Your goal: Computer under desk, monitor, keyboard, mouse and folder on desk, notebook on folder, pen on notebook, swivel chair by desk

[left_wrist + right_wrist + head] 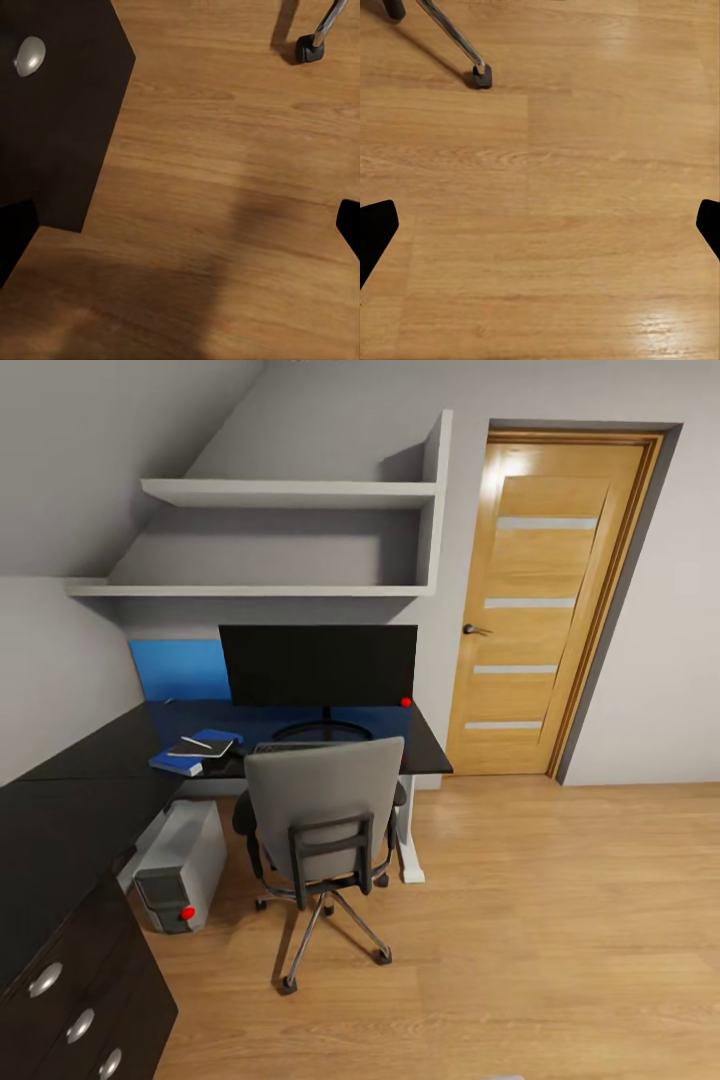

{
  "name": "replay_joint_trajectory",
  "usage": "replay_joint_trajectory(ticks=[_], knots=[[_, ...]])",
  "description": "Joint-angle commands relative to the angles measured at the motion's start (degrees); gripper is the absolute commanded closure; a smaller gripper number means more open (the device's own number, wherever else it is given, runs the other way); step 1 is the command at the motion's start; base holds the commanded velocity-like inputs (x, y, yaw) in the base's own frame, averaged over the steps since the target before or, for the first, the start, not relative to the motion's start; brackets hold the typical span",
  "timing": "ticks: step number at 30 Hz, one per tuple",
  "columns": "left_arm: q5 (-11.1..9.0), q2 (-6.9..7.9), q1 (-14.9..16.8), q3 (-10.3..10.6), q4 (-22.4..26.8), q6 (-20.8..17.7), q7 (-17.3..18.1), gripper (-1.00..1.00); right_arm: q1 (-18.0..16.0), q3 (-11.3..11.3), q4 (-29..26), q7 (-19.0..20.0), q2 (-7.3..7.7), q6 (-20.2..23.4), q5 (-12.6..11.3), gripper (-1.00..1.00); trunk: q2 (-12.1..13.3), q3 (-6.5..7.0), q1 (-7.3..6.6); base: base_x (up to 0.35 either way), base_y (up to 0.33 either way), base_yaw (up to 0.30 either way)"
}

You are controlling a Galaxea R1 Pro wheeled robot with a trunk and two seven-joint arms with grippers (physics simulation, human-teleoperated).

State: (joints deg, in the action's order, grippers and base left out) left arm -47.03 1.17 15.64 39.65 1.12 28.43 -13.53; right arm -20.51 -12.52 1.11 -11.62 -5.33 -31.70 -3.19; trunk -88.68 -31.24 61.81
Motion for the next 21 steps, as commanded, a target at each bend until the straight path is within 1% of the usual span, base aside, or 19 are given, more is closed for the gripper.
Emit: replay_joint_trajectory(ticks=[1, 13, 15, 19, 21], knots=[[-0.12, 0.04, 0.00, 0.48, 0.11, -0.03, -0.46, -1.00, -0.06, -0.49, 0.12, -0.25, -0.03, -0.20, -0.32, -1.00, 0.39, 0.13, -0.23, 0.000, 0.000, 0.000], [-0.19, -0.38, 0.00, 0.70, 0.11, -0.04, -0.42, -1.00, -0.06, -0.49, 0.12, -0.25, -0.03, -0.20, -0.32, -1.00, 5.20, 2.28, -2.87, 0.000, 0.000, 0.000], [-0.21, -1.19, 0.00, 0.75, 0.11, -0.27, -0.66, -1.00, -0.06, -0.49, 0.12, -0.25, -0.03, -0.20, -0.32, -1.00, 6.00, 2.64, -3.31, 0.000, 0.000, 0.000], [-0.25, -1.70, 0.00, 0.64, 0.11, -0.09, -0.86, -1.00, -0.06, -0.49, 0.12, -0.25, -0.03, -0.20, -0.32, -1.00, 7.61, 3.36, -4.18, 0.000, 0.000, 0.000], [-0.25, -1.70, 0.00, 0.62, 0.11, -0.06, -0.87, -1.00, -0.06, -0.49, 0.12, -0.25, -0.03, -0.20, -0.32, -1.00, 8.41, 3.72, -4.62, 0.000, 0.000, 0.000]])
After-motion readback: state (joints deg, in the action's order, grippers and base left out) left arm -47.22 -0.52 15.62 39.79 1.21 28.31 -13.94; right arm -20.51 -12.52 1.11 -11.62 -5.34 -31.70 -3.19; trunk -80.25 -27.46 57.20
